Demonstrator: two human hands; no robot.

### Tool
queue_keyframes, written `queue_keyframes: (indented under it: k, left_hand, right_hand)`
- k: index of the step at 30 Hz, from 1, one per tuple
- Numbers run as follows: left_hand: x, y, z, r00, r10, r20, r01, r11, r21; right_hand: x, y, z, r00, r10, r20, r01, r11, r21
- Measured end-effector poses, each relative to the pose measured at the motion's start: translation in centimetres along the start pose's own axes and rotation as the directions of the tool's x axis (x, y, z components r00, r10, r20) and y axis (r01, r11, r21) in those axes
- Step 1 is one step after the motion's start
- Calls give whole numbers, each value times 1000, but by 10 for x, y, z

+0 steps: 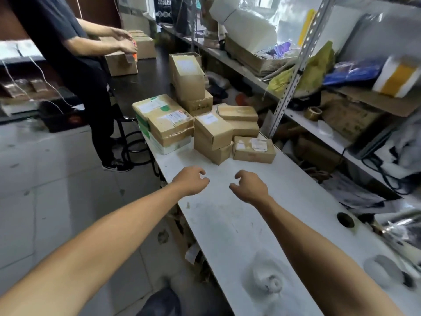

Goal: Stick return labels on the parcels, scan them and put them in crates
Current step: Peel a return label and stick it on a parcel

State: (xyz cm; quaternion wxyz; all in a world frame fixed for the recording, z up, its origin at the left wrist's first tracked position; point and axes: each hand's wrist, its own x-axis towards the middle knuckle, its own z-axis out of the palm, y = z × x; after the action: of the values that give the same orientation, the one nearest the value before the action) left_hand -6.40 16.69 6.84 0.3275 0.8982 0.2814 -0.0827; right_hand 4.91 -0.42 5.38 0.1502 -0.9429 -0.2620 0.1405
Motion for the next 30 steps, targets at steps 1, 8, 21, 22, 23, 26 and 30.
queue_keyframes:
  k: [1,8,21,22,23,26,30]
  left_hand:
    - [17,1,-4,1000,-24,5,24,998,-61]
    - [148,3,-31,995,-91,-49,68,933,-354]
    - [278,-13,-59,984,-171,-52,113,818,-564]
    - [272,-13,-53,984,-176,-40,121,805,-580]
    - [262,-12,-47,986,-161,-31,109,785,-609]
    - [218,-6,-19,993,-91,69,112,651,-751]
    - [157,5,15,961,-1,275,210,649,-731]
  right_hand:
    - [16,-2,1,1000,10,-3,-10,999,31]
    - [131,-28,1,992,52,-111,-7,927,376]
    - [203,-57,13,943,251,220,-286,271,919]
    - [200,-52,12,938,249,241,-304,257,917]
    - [195,-46,12,936,246,252,-312,243,918]
    - [171,-22,14,934,300,194,-261,204,943]
    - [108,28,-2,925,359,124,-222,247,943]
